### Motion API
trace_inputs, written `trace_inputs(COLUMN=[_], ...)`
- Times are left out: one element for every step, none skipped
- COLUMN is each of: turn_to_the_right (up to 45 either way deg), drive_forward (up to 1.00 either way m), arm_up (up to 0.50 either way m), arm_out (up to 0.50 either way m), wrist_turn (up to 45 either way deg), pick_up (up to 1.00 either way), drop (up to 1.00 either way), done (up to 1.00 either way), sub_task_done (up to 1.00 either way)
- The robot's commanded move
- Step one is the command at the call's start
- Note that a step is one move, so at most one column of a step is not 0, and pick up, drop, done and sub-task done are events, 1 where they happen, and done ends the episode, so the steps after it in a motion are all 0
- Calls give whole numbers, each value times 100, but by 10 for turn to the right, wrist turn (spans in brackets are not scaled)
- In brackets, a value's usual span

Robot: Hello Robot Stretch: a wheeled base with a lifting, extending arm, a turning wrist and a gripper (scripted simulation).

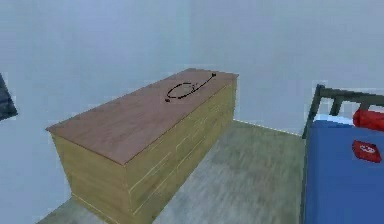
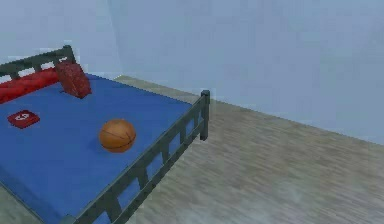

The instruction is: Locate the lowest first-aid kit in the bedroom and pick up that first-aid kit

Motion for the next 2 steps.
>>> trace_inputs(turn_to_the_right=[60, 0], drive_forward=[0, 45], arm_up=[0, 0], arm_out=[0, 0], wrist_turn=[0, 0], pick_up=[0, 0], drop=[0, 0], done=[0, 0], sub_task_done=[0, 0])
